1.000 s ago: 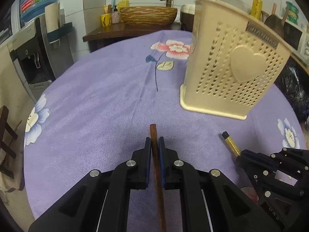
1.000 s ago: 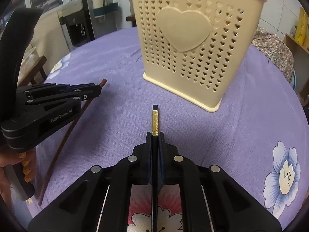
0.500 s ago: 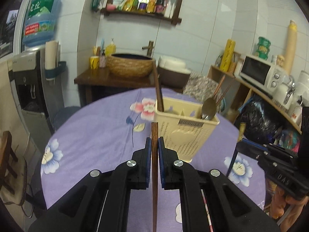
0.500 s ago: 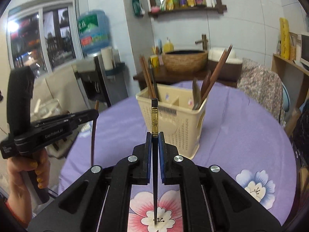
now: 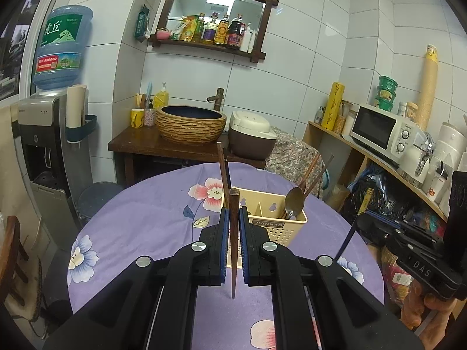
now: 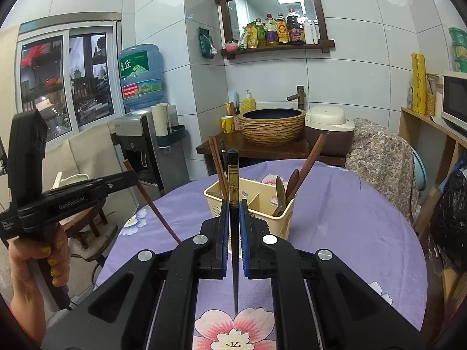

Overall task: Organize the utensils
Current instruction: 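Lift both chopsticks upright and lower them into the cream holder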

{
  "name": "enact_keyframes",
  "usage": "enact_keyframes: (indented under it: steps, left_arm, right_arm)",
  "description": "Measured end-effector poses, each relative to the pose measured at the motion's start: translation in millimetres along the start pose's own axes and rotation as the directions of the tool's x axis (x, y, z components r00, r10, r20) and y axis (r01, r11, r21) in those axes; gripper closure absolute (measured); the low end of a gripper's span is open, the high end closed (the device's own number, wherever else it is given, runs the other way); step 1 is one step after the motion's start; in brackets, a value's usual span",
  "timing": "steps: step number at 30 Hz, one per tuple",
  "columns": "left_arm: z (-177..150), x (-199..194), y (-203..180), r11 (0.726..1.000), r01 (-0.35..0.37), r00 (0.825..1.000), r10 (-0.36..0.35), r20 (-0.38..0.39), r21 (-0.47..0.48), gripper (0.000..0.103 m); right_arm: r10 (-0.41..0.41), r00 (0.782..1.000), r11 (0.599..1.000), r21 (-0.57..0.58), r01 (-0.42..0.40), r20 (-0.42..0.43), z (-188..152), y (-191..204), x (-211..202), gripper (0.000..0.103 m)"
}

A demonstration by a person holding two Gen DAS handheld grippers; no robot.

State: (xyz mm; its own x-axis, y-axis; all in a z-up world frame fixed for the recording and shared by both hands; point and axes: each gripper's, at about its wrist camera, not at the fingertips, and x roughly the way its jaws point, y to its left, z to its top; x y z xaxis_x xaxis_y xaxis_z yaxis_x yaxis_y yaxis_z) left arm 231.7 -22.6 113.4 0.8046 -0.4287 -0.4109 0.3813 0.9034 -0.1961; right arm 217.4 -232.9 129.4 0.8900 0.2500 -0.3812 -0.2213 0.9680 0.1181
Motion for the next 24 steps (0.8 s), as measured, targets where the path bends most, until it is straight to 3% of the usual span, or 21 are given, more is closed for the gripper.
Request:
enact_keyframes:
  steps: [11, 18, 24]
  left_arm:
    - [16.1, -4.1, -1.0, 1.0, 0.021, 1.0, -0.021, 0.01, 0.011, 0.095]
    - [75.3, -19.7, -10.4, 0.996, 0.084, 0.995, -0.086, 0.055, 0.027, 0.095]
    - [133.9, -23.7, -20.8, 0.998, 0.063, 0.986, -0.066, 0.151, 0.027, 0.095]
  right_arm:
    - [0.006, 1.0, 1.0, -0.015, -0.006, -0.008, 14.7, -2.2, -1.2, 0.095]
    - [0.036, 0.999, 0.999, -0.006, -0.036, 0.021, 68.2, -1.4, -4.8, 0.095]
    - [-0.019, 0.993, 1.0, -0.015, 0.021, 0.117, 126.4, 2.1, -4.2, 0.095]
